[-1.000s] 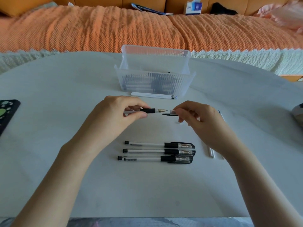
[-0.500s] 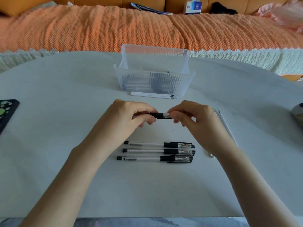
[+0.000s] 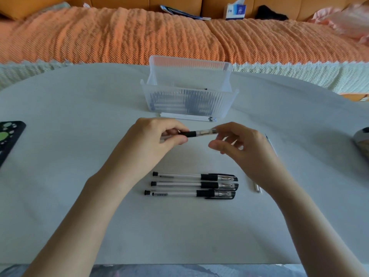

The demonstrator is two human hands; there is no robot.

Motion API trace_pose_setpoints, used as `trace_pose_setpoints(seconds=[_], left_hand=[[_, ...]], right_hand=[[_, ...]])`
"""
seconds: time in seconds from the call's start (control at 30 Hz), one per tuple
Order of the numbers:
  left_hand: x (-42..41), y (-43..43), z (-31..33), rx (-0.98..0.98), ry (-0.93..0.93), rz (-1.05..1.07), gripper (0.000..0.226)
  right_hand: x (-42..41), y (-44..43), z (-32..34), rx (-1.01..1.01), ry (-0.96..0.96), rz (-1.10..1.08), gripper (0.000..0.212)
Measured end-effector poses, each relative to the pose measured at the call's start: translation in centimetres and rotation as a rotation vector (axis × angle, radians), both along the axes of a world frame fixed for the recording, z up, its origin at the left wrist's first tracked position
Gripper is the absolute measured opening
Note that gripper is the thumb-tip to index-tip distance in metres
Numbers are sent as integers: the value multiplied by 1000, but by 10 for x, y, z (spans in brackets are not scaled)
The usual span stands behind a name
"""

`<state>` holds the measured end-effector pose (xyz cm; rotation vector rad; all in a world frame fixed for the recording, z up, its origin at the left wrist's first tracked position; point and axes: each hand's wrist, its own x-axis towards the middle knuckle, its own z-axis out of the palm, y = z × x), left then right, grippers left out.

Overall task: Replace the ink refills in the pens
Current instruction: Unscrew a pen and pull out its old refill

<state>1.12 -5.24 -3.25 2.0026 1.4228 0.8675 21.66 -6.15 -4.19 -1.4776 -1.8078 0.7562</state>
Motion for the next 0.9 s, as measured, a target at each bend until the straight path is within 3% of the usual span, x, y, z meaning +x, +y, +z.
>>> trace_pose_setpoints(seconds=[0.23,0.57,0.9], left_hand=[[-10,7,-2,65,50,81,18],[-4,10,-1,66,43,56,19],[16,77,42,204,80,35,18]], right_hand=[[12,-7,5,-182,-244,306,12],[6,-7,-2,-55,-398,324,5],[0,-11,10,0,-257,232,4]])
